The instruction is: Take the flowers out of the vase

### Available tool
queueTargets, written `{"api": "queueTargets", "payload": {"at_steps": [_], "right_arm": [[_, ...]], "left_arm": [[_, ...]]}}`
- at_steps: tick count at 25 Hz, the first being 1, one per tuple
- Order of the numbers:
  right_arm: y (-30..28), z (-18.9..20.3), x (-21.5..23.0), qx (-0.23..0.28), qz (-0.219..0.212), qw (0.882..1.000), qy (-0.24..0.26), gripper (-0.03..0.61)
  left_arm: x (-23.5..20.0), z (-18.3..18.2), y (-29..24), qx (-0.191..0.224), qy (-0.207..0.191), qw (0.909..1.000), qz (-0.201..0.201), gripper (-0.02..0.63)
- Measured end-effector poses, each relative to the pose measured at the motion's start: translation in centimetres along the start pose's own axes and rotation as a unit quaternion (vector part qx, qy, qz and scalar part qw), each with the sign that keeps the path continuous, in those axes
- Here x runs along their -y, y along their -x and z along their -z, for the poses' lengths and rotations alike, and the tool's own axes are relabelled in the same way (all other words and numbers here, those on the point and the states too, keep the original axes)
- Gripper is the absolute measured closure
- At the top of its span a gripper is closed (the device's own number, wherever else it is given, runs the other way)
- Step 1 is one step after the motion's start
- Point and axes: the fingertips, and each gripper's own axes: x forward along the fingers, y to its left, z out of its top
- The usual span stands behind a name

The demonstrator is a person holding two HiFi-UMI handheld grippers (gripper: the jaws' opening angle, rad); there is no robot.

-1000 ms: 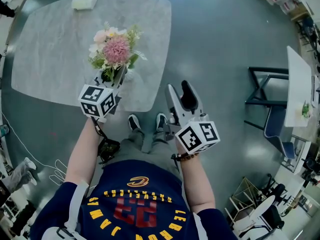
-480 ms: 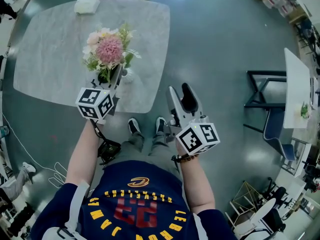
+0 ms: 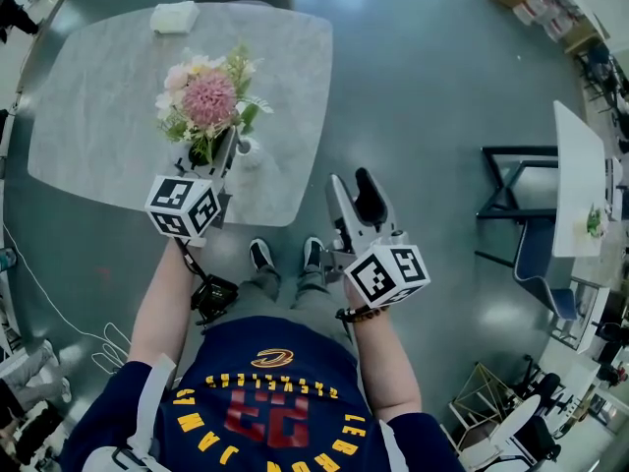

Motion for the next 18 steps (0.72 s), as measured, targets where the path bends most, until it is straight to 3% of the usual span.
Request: {"api": "queueTargets", "payload": {"at_steps": [18], "right_arm": [[1.0, -1.1, 0.4, 0.0, -0.031, 0.999, 0.008, 0.318]], "left_arm": [[1.8, -3.6, 1.9, 0.043, 0.006, 0.9989, -0.016, 0.573]]}}
